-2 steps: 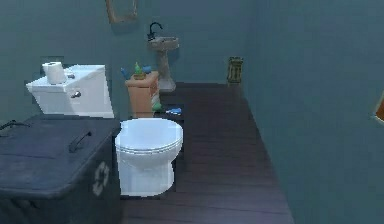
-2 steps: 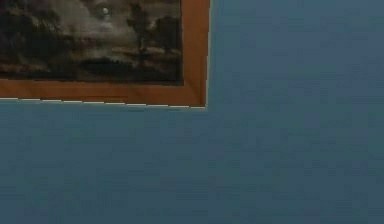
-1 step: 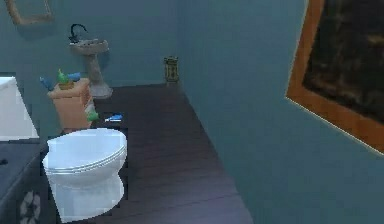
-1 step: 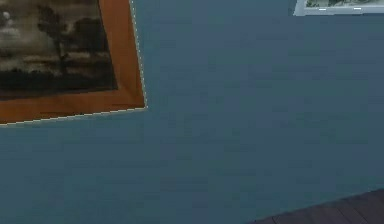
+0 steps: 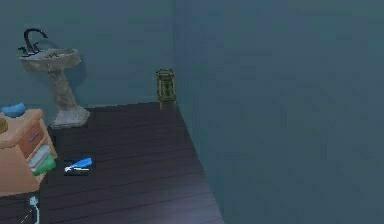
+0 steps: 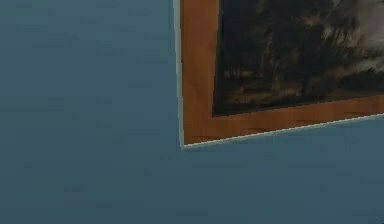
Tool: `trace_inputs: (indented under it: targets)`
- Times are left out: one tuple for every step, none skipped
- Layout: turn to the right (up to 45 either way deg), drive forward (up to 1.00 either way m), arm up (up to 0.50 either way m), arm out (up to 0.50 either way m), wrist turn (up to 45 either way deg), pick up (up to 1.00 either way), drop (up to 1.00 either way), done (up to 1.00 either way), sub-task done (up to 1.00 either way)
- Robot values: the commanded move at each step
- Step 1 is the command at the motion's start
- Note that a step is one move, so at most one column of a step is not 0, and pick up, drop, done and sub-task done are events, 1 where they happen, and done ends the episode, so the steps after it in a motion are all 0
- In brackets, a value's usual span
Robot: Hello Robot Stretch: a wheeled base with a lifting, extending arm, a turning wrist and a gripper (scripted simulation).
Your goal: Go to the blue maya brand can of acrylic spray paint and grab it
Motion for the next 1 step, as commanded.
trace_inputs:
  targets:
    - [3.0,0.00,0.00,0.00,0.0,0.00,0.00,0.00,0.00]
